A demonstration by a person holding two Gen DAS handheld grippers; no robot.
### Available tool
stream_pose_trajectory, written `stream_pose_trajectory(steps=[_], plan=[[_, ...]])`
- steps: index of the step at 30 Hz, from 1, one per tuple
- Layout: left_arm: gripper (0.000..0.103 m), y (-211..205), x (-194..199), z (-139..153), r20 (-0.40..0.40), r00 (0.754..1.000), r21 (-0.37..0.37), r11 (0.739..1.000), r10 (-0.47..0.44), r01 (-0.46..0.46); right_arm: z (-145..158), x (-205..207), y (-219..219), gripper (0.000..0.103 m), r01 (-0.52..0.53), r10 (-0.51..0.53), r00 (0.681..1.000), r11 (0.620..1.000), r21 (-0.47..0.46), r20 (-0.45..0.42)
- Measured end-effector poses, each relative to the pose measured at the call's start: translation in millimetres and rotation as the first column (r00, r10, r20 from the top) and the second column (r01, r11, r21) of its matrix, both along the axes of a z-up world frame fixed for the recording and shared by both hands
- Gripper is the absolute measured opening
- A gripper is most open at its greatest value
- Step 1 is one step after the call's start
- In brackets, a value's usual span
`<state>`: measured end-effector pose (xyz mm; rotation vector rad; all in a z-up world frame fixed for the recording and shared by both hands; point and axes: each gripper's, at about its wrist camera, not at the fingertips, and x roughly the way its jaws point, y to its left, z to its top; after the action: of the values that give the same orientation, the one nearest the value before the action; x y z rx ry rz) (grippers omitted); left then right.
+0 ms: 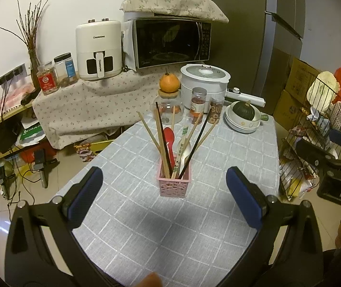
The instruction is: Organize utensils
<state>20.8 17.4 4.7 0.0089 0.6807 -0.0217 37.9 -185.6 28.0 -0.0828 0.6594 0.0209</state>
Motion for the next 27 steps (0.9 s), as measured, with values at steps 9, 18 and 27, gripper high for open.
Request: stream_pose_trajectory(steps=[9,18,27], plan=[[0.102,3.1,-0.8,2.5,0.006,1.0,-0.009,1.0,0.015,-0.015,-0.3,0.3,0.6,0.103,-0.002,0.002,1.0,1.0,0.001,-0.001],[0.102,2.5,-0.2,3.6,0.008,1.0,-0.015,1.0,0.022,-0.022,0.2,1.0,2.9,0.103,-0.002,0.002,1.0,1.0,0.0,0.002],[0.102,1.4,-0.1,3.6,0.012,1.0,-0.014,1.0,0.026,-0.025,0.1,0.9,2.9,0.103,-0.004,0.004,1.0,1.0,0.003,0.001]])
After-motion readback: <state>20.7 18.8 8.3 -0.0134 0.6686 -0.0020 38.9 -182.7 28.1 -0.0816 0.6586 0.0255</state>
